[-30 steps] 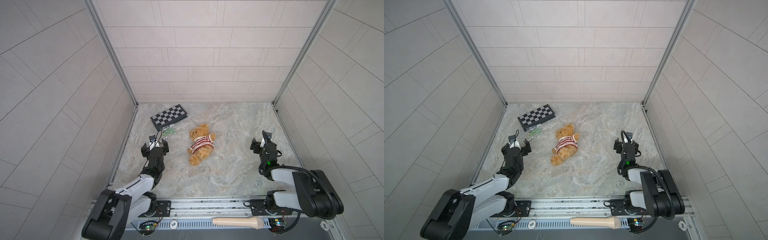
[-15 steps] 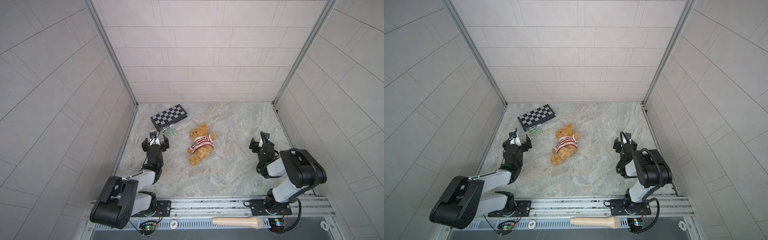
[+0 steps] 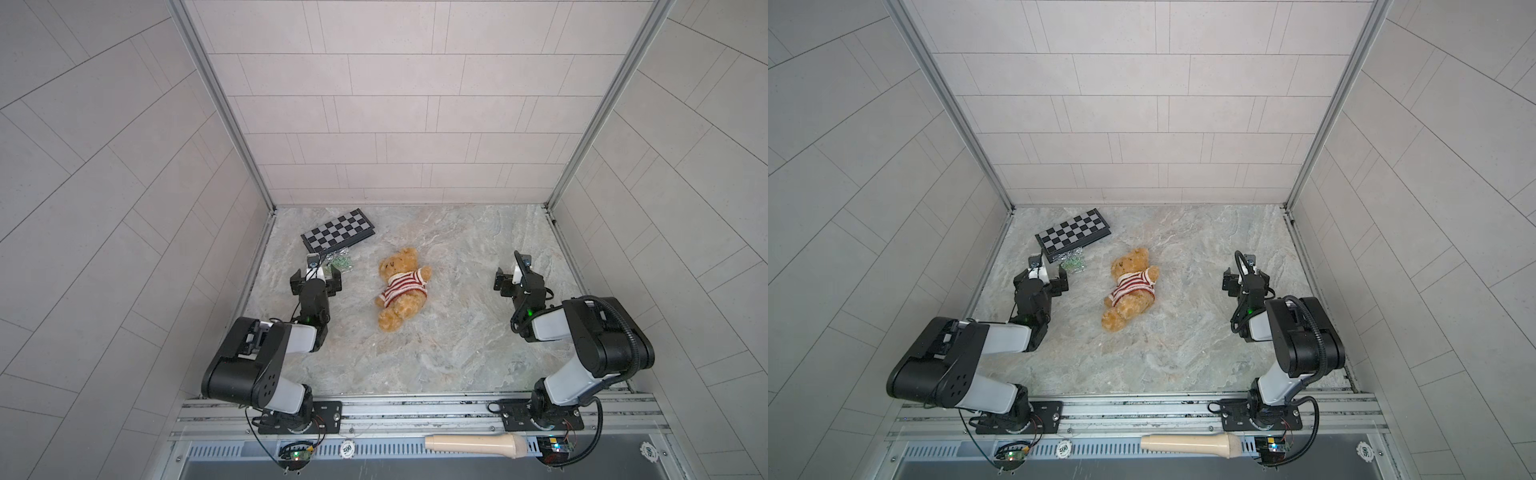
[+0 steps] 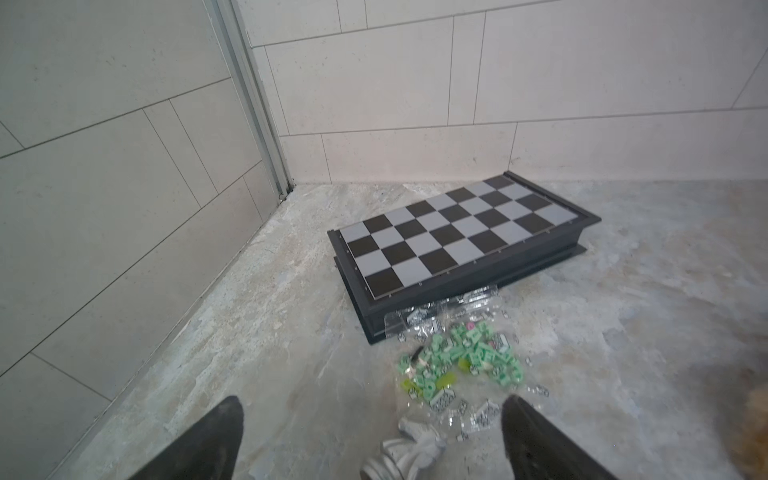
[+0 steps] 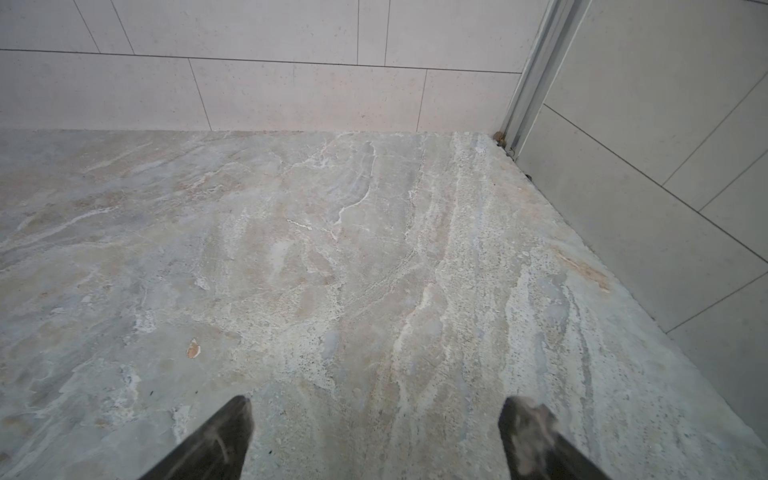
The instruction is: Dress the teddy bear
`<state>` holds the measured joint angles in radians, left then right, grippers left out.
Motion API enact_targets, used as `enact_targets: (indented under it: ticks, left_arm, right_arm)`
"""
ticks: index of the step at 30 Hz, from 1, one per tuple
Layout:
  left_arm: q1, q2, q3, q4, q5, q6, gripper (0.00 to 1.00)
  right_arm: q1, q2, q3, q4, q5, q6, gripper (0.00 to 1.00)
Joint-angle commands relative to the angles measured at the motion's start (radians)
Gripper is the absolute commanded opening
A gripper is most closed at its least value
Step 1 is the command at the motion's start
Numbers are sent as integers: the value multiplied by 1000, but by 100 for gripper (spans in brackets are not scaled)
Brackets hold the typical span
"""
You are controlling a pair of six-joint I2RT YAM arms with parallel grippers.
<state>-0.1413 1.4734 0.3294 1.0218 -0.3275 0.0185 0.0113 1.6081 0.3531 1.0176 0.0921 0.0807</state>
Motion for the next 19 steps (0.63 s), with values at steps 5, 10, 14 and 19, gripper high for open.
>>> enact_targets:
  ticks: [5, 10, 14, 19]
  left_arm:
    - [23, -7, 16, -46, 28, -19, 100]
    - [21, -4, 19, -48, 27, -19, 100]
    - [23, 5, 32, -61, 28, -20, 100]
    - [23, -6, 17, -46, 28, -19, 100]
  right_arm:
    - [10, -22, 12, -42, -6, -35, 97]
    - [21, -21, 19, -56, 16, -49, 97]
    - [27, -20, 21, -59, 22, -51, 97]
    - [28, -20, 17, -54, 18, -50, 96]
